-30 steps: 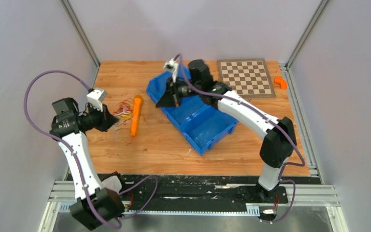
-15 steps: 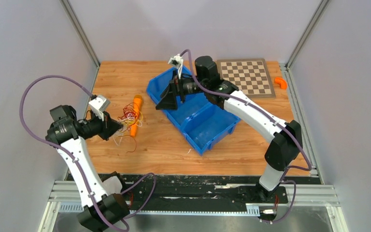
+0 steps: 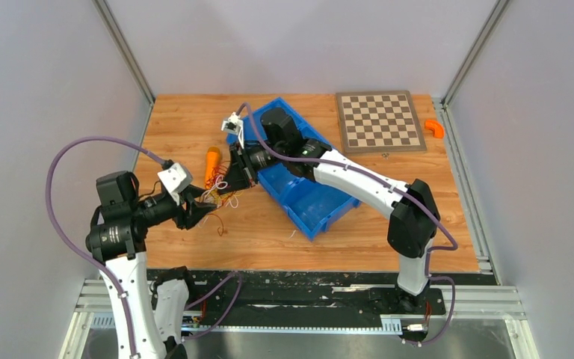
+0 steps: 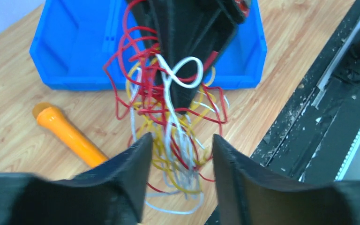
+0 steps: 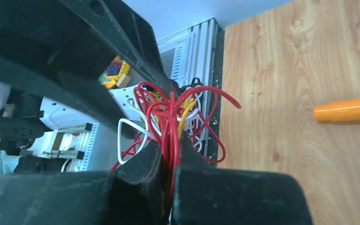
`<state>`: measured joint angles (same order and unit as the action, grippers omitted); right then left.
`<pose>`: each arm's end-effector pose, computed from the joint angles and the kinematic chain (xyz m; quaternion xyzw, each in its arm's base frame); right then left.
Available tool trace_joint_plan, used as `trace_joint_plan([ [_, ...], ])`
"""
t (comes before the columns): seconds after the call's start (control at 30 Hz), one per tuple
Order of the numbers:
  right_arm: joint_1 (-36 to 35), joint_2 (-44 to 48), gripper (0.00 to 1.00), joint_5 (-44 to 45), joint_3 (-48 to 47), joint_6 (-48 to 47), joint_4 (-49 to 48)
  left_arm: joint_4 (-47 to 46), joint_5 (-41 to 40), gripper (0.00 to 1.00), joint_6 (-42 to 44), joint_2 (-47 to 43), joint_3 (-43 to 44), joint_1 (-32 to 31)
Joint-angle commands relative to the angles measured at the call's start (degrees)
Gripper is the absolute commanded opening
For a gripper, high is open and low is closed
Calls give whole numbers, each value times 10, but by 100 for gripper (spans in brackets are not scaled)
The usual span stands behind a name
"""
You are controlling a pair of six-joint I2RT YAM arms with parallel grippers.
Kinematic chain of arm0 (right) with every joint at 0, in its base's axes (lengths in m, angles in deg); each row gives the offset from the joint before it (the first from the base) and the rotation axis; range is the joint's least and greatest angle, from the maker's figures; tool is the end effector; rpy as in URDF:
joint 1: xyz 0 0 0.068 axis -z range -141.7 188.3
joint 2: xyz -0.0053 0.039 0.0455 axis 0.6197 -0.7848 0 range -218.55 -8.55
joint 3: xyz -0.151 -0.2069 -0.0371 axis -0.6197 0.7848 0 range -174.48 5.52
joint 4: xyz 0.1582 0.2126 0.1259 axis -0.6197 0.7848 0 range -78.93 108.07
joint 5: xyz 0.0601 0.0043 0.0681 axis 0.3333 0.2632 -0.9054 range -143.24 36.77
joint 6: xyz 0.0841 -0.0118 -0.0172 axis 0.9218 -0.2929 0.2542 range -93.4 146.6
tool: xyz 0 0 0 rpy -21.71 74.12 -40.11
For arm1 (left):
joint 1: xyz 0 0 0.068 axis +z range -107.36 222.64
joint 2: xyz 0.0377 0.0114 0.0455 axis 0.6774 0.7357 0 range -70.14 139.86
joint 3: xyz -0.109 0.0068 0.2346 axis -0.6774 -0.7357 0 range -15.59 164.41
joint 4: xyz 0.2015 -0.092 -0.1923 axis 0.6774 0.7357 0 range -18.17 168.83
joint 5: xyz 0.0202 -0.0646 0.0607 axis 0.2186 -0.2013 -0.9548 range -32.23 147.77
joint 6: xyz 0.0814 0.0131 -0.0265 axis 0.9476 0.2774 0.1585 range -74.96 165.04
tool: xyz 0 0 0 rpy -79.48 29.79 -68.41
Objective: Untangle the cables
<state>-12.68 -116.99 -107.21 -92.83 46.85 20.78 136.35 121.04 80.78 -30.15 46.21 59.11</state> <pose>0.2642 0.4244 0.3200 -0.4447 0.6339 0.6002 0.2003 0.1586 -0.0244 0.3595 0.3379 0.7337 -0.2811 0.5181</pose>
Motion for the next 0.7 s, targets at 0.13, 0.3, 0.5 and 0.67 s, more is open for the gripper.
trace_joint_plan([
  [0.13,36,95,0,-51,56,-162,2,204,-48,94,91,136,158,11],
  [0.3,33,121,0,-70,74,-259,49,203,68,98,71,179,198,19],
  [0.5,25,119,6,-88,55,-265,51,2,9,95,-86,136,96,-87],
  [0.67,23,113,12,-88,28,-254,51,-79,1,77,-157,124,42,-149],
])
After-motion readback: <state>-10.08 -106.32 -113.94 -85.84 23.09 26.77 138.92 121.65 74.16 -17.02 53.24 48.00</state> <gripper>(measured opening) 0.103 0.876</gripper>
